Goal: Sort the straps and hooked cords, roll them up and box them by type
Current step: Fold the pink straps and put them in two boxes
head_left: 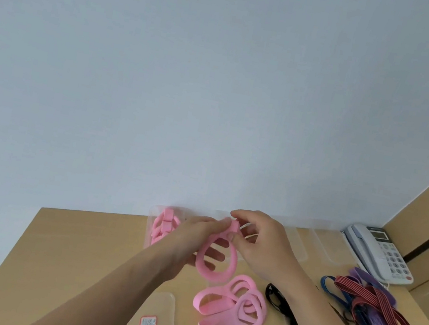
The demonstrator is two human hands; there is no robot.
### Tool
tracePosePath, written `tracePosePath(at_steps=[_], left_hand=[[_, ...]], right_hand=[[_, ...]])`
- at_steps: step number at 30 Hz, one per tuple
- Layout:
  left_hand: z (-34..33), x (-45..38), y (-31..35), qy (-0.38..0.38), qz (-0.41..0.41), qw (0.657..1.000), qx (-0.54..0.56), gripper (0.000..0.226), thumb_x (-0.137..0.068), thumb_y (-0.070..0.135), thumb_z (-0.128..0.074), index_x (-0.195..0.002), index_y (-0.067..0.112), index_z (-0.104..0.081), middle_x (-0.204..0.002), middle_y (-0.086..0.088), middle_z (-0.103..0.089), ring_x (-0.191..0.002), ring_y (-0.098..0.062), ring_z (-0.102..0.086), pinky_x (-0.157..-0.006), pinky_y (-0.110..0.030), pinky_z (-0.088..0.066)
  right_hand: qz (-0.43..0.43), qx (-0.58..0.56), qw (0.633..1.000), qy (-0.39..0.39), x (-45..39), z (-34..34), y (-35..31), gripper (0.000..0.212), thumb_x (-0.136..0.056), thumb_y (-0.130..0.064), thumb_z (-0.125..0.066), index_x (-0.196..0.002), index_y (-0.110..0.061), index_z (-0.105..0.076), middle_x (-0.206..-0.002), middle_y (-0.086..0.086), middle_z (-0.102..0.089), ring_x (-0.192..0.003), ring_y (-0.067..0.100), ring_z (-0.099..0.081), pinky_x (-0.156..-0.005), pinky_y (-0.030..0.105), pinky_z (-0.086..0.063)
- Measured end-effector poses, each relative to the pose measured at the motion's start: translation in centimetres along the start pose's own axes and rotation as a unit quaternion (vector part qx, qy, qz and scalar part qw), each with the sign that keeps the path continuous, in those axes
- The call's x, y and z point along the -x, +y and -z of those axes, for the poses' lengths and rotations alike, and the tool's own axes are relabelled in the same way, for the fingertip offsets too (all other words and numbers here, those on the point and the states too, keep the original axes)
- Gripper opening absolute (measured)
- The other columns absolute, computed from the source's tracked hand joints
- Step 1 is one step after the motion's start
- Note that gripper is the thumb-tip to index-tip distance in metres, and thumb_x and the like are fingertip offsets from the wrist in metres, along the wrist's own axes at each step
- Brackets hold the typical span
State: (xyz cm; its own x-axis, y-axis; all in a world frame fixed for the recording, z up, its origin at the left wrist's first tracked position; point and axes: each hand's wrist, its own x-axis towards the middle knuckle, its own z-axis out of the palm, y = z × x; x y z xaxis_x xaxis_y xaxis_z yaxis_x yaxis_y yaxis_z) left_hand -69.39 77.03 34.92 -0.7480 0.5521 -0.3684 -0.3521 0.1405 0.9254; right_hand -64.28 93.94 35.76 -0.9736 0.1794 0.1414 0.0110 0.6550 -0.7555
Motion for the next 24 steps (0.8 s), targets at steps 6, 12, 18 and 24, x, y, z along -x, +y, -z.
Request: tracePosePath(at_steps=[6,12,18,24], left_hand=[[-1.1,-3.5,-0.5,-0.004,0.029,1.000,0.013,0.040,-0.097,0.050,-0.063,-0.116,0.016,-0.072,-0.114,-0.012,-0.075,-0.089,-0.030,-0.075,-0.088,-0.048,-0.061],[-2.9,-8.0,0.4,-0.001,0.057,0.993,0.105,0.032,-0.103,0.029,-0.060,-0.119,0.004,-0.069,-0.111,-0.010,-0.077,-0.095,-0.038,-0.075,-0.096,-0.051,-0.058],[-4.1,-13.5,-0.2,0.020,0.068,0.988,0.140,0.022,-0.100,0.003,-0.060,-0.119,-0.006,-0.064,-0.107,-0.014,-0.077,-0.094,-0.029,-0.074,-0.090,-0.045,-0.061],[-4.2,-17.9,-1.7,0.035,0.118,0.979,0.161,0.024,-0.095,-0.010,-0.058,-0.118,-0.008,-0.066,-0.110,-0.021,-0.074,-0.099,-0.032,-0.073,-0.090,-0.045,-0.061]], right_hand=[[0.055,0.005,0.998,-0.009,-3.0,-0.4,3.7,0.023,-0.083,-0.018,-0.078,-0.103,-0.028,-0.073,-0.101,-0.015,-0.065,-0.089,0.002,-0.063,-0.077,0.017,-0.052],[0.101,0.009,0.995,-0.008,-6.5,0.0,7.9,0.021,-0.076,-0.008,-0.075,-0.088,-0.025,-0.069,-0.091,-0.013,-0.061,-0.084,0.006,-0.061,-0.073,0.025,-0.052],[0.113,-0.023,0.993,0.011,-9.5,-0.1,13.2,0.013,-0.072,-0.008,-0.074,-0.072,-0.016,-0.065,-0.081,-0.005,-0.059,-0.070,0.013,-0.060,-0.062,0.040,-0.051],[0.092,-0.086,0.990,-0.065,-11.6,0.3,16.7,0.012,-0.075,-0.012,-0.081,-0.079,-0.020,-0.072,-0.087,-0.007,-0.062,-0.080,0.015,-0.064,-0.073,0.040,-0.056]])
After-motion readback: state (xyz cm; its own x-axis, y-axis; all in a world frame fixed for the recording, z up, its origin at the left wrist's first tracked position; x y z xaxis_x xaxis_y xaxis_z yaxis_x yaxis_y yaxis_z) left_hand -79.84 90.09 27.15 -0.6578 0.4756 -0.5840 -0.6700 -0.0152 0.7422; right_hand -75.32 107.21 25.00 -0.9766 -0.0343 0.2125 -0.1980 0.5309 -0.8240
